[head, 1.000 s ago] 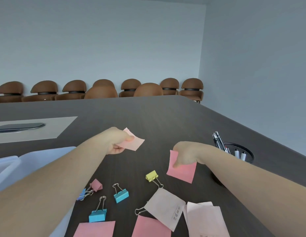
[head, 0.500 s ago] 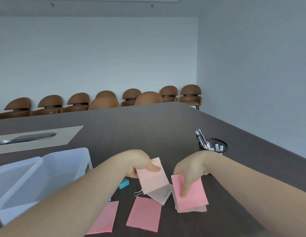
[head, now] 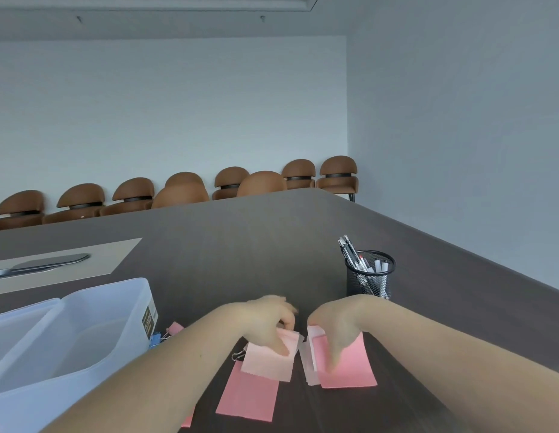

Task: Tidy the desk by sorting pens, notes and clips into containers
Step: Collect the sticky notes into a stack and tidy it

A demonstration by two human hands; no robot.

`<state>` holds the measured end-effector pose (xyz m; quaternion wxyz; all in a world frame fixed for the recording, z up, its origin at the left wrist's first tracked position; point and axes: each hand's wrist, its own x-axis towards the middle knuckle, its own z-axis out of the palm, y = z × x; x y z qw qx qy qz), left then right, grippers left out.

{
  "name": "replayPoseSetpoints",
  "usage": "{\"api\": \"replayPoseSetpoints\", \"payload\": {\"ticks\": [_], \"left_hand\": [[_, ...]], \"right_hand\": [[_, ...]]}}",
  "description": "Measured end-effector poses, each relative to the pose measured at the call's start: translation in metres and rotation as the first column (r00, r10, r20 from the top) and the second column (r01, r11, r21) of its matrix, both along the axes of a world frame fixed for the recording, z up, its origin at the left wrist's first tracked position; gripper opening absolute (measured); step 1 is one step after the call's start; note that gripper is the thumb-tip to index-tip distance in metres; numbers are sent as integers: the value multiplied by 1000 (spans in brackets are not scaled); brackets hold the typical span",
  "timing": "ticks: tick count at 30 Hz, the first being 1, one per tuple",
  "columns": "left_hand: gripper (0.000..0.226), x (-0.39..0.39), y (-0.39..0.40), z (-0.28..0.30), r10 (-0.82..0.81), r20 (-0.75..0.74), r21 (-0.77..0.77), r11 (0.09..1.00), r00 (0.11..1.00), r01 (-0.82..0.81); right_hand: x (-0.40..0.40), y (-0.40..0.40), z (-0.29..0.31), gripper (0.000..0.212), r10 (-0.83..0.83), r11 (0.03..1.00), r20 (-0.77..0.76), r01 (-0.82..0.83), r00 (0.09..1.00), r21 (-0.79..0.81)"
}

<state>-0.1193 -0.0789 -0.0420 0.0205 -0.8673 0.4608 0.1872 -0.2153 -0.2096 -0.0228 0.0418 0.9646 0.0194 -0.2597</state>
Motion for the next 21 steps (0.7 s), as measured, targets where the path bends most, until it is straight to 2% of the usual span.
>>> {"api": "replayPoseSetpoints", "payload": {"ticks": [1,3,4,6,10,13,15,17,19,21], "left_hand": [[20,1,-1,-1,-31,12,39,999,999,30],[21,1,-4,-1,-65,42,80,995,997,62],[20,2,-6,-2,-63,51,74,996,997,59],[20,1,-7,1,-30,65,17,999,997,29],[18,5,-1,7,71,60,-154,986,996,-61],[43,10,7,13,152,-35,-254,955,988,-156],[33,10,10,20,186,15,-284,943,983,-174],[19,9,16,26,221,56,-348,918,974,-189],[32,8,25,33,268,37,-422,878,963,-228],[29,7,34,41,314,-12,-487,827,949,-280]], "right_hand": [[0,-1,0,43,-7,1000,4,7,1000,14],[-1,-3,3,62,-51,997,9,50,999,63],[-2,-4,4,73,-87,992,6,86,996,94],[-2,-5,5,82,-117,987,-5,117,993,109],[1,-3,5,59,-52,998,-45,54,998,46],[2,0,4,52,-31,999,-45,32,998,24],[1,1,6,53,-36,999,-33,37,999,23],[1,-1,9,40,-42,999,-4,42,999,30],[1,-2,13,34,-71,996,46,68,996,54],[-2,-1,21,35,-80,994,87,73,993,86]]}}
